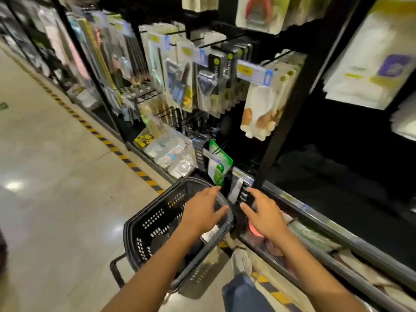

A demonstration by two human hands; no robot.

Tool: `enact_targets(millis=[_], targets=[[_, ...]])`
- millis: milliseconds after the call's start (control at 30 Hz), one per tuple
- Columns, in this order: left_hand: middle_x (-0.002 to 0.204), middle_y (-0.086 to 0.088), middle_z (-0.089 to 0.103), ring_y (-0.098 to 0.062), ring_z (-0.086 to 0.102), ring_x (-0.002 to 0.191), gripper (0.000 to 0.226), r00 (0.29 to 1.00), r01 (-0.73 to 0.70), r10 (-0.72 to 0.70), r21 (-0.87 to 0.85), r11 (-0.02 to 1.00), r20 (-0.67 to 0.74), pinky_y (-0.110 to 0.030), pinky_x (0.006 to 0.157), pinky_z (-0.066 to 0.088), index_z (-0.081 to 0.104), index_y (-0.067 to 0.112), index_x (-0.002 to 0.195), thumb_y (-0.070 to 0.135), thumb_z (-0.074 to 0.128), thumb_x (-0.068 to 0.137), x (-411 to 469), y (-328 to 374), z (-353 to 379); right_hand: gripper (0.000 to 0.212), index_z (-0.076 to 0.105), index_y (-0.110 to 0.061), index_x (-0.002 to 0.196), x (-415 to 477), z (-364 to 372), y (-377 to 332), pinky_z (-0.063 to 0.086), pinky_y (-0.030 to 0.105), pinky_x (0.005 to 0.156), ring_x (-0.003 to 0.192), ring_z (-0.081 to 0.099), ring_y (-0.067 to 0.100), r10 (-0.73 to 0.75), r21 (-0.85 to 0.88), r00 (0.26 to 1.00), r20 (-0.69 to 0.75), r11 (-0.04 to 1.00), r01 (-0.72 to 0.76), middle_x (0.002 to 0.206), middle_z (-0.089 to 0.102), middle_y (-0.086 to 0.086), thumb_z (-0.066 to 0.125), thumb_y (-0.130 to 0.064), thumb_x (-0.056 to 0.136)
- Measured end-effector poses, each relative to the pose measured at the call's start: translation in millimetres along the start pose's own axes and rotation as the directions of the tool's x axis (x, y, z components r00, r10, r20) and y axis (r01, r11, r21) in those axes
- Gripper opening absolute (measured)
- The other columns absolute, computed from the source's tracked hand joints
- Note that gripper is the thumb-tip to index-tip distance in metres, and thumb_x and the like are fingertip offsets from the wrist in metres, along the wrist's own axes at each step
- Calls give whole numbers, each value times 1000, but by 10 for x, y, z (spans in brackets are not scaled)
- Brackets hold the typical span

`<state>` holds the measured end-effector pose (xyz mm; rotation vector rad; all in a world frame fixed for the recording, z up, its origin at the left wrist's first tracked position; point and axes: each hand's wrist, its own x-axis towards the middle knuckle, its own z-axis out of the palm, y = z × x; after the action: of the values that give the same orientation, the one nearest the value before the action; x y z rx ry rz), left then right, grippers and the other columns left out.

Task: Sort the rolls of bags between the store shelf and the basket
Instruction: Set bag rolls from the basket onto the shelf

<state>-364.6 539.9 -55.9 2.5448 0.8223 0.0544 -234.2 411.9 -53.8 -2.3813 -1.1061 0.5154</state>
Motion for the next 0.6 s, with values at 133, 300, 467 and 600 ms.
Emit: enact_targets(millis=[133, 300, 467, 600], targets=[[144, 2, 43, -18, 41, 130, 62, 978, -203, 203, 3, 979, 50, -33, 103, 37, 31, 24, 145, 50, 50, 91, 76, 659, 96, 54, 39, -17, 141, -528, -441, 464, 38, 33, 100, 126, 47, 25, 167, 44, 969, -182, 986, -161, 141, 49, 5, 53, -37, 93], [146, 4, 40, -17, 39, 133, 63, 912, -406, 400, 74, 911, 88, -31, 104, 35, 29, 26, 146, 52, 49, 91, 159, 1486, 277, 57, 35, -19, 144, -1120, -872, 1081, 36, 35, 105, 133, 41, 22, 351, 136, 883, -312, 936, -324, 146, 42, 3, 52, -39, 94], [147, 3, 38, -19, 39, 132, 63, 840, -532, 514, 79, 843, 175, -35, 103, 39, 26, 26, 147, 50, 47, 93, 297, 2384, 600, 58, 32, -19, 145, -1606, -1236, 1789, 40, 36, 102, 132, 42, 21, 497, 232, 794, -351, 868, -440, 145, 43, 2, 50, -42, 94], [146, 5, 39, -17, 39, 132, 62, 823, -560, 538, 106, 822, 183, -33, 102, 38, 26, 27, 146, 51, 46, 93, 458, 3123, 966, 58, 32, -19, 145, -1835, -1581, 2457, 40, 34, 101, 125, 48, 21, 570, 270, 751, -334, 821, -503, 145, 43, 2, 51, -39, 94]])
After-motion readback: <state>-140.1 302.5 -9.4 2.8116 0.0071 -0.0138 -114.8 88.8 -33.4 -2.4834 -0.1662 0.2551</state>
